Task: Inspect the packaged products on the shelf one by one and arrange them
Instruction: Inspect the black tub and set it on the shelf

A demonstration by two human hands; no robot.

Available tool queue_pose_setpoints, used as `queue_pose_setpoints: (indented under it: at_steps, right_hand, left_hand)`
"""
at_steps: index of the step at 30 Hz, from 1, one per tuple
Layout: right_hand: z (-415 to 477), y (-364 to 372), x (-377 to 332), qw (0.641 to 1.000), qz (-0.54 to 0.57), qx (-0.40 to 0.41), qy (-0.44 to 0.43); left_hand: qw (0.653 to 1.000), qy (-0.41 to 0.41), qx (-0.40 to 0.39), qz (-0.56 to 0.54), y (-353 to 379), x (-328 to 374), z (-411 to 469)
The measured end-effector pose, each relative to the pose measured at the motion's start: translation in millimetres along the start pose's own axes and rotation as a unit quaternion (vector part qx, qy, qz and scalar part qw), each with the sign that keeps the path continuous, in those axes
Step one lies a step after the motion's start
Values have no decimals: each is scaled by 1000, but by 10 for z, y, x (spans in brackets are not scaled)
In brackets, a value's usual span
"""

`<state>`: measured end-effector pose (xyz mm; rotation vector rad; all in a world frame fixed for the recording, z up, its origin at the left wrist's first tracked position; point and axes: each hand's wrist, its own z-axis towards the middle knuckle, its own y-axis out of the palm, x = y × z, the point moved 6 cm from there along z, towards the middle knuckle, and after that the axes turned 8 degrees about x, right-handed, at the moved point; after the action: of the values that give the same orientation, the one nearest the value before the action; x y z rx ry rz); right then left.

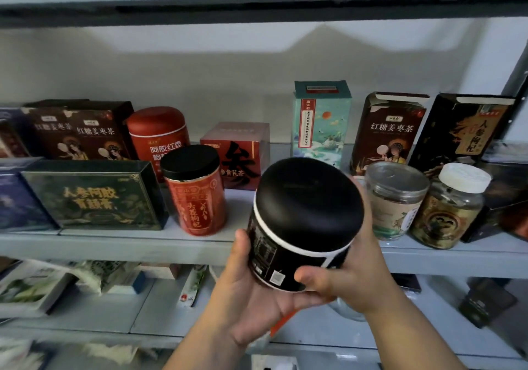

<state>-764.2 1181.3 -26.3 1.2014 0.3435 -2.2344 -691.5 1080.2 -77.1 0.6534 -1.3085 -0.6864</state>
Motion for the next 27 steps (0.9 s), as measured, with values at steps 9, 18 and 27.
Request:
queue_pose_setpoints:
  at_steps: [9,18,27]
  right_hand:
    - [4,100,-220,996,4,-22,81]
    - [-26,240,-301,991,57,23,118]
    - [-97,191,-470,962,-239,-105,-78]
  left_hand:
    - [983,131,105,68,8,388,-147]
    - [871,333,123,339,136,721,-387]
    - [967,123,143,171,-100,551,-313]
